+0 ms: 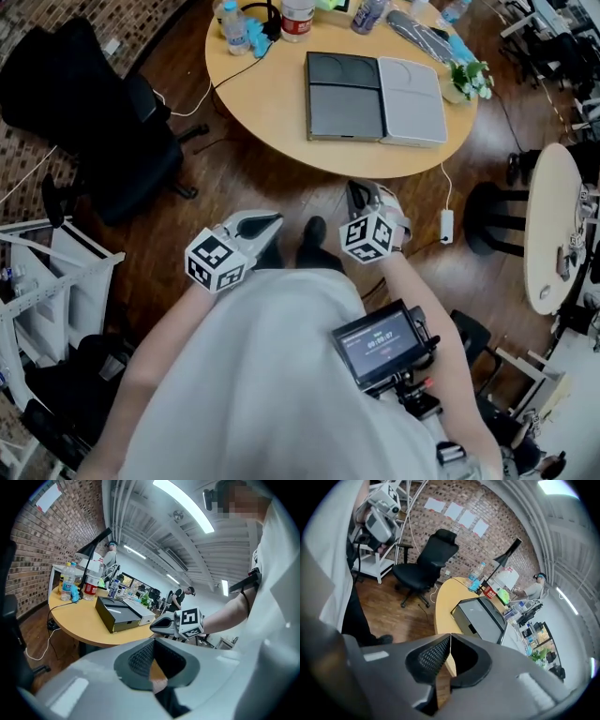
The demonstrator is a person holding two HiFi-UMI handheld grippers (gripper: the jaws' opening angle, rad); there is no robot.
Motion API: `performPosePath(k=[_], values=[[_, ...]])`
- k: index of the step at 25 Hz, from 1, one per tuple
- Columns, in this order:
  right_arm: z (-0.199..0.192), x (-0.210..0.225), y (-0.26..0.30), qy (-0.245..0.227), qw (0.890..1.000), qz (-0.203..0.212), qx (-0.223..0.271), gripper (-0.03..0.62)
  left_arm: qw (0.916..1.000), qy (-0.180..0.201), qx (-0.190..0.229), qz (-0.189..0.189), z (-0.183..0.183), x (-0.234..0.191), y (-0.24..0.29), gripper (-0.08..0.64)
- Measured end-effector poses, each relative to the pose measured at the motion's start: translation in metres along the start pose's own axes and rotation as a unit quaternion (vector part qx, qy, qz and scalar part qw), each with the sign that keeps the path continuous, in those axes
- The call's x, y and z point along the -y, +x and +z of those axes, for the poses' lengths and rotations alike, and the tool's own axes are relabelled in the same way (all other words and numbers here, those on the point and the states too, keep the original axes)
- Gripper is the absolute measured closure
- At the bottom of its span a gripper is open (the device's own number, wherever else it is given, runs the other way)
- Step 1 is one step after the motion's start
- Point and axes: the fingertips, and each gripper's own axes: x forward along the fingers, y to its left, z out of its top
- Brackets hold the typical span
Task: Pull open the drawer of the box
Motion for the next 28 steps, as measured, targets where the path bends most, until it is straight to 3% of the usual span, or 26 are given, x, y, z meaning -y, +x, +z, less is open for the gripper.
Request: performPosePath(k=[4, 10, 18, 28], values=[[-0.008, 0.009, 0.023, -0.044, 0.999, 0.012, -0.011, 0.583, 0.9998, -0.012, 0.002, 0.017, 0.005, -0.004, 0.015, 0.554], [-0.007, 0.026, 0.054, -0.054, 0.998, 0.025, -0.006, 0.583, 0.9994, -0.030, -0.005, 0.016, 0.001, 0.004, 0.031, 0.554], [-0.009, 0.045, 0.080, -0.094, 0.995, -0.031, -0.018, 0.583, 0.9981, -0.055, -0.008, 0.026, -0.019, 0.000, 0.032, 0.554], [-0.011, 0.048, 0.091, -0.101, 0.991, -0.081, -0.023, 0.578, 0.9992, -0.033, -0.021, 0.004, -0.036, 0.007, 0.042, 0.554]])
